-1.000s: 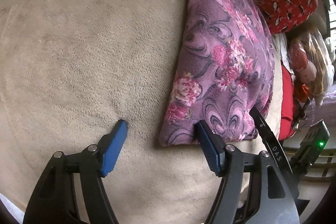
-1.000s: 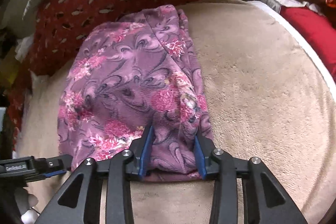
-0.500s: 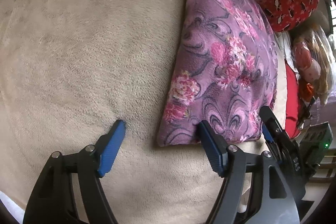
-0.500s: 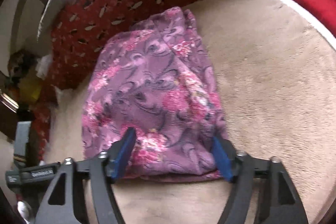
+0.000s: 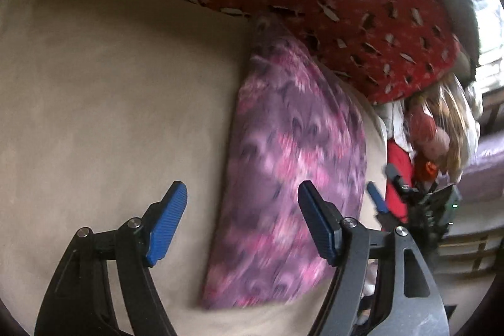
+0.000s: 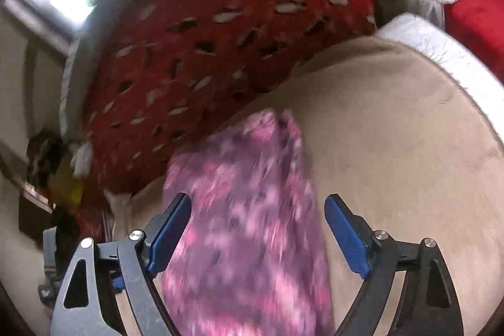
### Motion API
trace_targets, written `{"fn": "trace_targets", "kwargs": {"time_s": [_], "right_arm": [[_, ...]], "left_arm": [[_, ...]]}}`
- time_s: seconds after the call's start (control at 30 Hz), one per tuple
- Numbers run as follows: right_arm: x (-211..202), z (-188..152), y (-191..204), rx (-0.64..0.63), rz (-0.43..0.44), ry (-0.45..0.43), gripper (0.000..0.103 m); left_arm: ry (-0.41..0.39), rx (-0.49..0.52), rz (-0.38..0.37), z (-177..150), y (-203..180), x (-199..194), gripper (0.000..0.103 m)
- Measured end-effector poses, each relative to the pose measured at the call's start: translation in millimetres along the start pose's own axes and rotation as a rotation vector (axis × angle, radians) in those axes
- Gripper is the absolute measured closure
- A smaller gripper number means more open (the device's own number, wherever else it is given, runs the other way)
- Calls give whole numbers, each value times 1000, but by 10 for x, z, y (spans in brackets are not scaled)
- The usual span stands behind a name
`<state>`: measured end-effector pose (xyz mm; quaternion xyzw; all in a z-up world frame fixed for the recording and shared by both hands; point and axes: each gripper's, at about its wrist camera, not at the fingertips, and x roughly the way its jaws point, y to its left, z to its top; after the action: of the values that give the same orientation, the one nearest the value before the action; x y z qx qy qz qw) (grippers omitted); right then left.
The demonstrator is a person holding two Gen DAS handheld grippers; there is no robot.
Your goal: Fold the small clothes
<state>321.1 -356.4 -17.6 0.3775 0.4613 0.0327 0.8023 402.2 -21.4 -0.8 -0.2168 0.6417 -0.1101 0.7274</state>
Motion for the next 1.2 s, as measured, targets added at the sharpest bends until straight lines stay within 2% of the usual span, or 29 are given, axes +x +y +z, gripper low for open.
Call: {"fn": "trace_targets", "kwargs": {"time_s": [0.07, 0.1, 0.13, 0.17, 0.27, 0.3, 0.37, 0.4, 0.47, 0.5, 0.57, 0.6, 0.67, 0.7, 0.77, 0.8, 0.87, 0.9, 1.0, 1.03, 1.1, 1.17, 1.2], "right_arm": [[240, 71, 46, -14, -16, 22, 29], [389, 110, 121, -57, -22, 47, 51], [465, 134, 187, -105, -36, 68, 87], [468, 142, 251, -155, -40, 61, 95], [211, 170, 245, -205, 49, -84, 96], [198, 175, 181, -184, 39, -100, 97], [380, 168, -111, -96, -27, -25, 98], [525, 120, -277, -55, -60, 57, 97], [393, 114, -325, -33, -19, 29, 96], [230, 124, -267, -43, -12, -9, 89], [-12, 119, -131, -86, 76, -69, 89], [-100, 92, -59, -105, 123, -84, 89], [-128, -11, 105, -155, 147, -74, 88], [-99, -58, 157, -183, 137, -65, 88], [118, -249, 232, -259, 57, -3, 85], [316, -323, 227, -302, -17, 93, 86], [213, -409, 332, -377, -54, 67, 88], [137, -417, 384, -391, -61, 72, 82], [-143, -514, 475, -447, -9, 41, 80], [-231, -622, 460, -466, 8, 41, 75], [-220, -781, 379, -499, -23, 80, 69], [-143, -994, 239, -554, -87, 125, 70], [-197, -1053, 227, -576, -87, 106, 69]], "left_arm": [[27, -2, 9, 161, -104, 189, 31], [30, 2, 17, 204, -165, 262, 31], [32, 8, 22, 255, -206, 322, 31], [28, 9, 26, 310, -233, 376, 31], [14, -25, 37, 434, -204, 540, 31], [27, -45, 55, 470, -153, 644, 31], [37, -69, 46, 480, -98, 738, 31], [31, -63, 42, 480, -121, 704, 31], [25, -38, 38, 432, -139, 580, 33], [18, -30, 31, 403, -136, 516, 33], [-11, -39, -26, 296, -85, 327, 33], [-22, -47, -51, 240, -74, 272, 33], [-36, -55, -57, 116, -54, 229, 33], [-29, -55, -38, 41, -45, 270, 33], [22, -41, 39, -62, -28, 451, 32], [11, -24, 46, -106, -44, 469, 32], [6, -17, 43, -154, -71, 338, 33], [4, -21, 19, -179, -82, 267, 34], [-30, -21, -40, -355, -79, 40, 34], [-36, -14, -47, -433, -76, 16, 34], [-26, 2, -10, -595, -83, 82, 34], [23, 22, 51, -686, -84, 291, 34], [33, 40, 69, -734, -91, 366, 34]]}}
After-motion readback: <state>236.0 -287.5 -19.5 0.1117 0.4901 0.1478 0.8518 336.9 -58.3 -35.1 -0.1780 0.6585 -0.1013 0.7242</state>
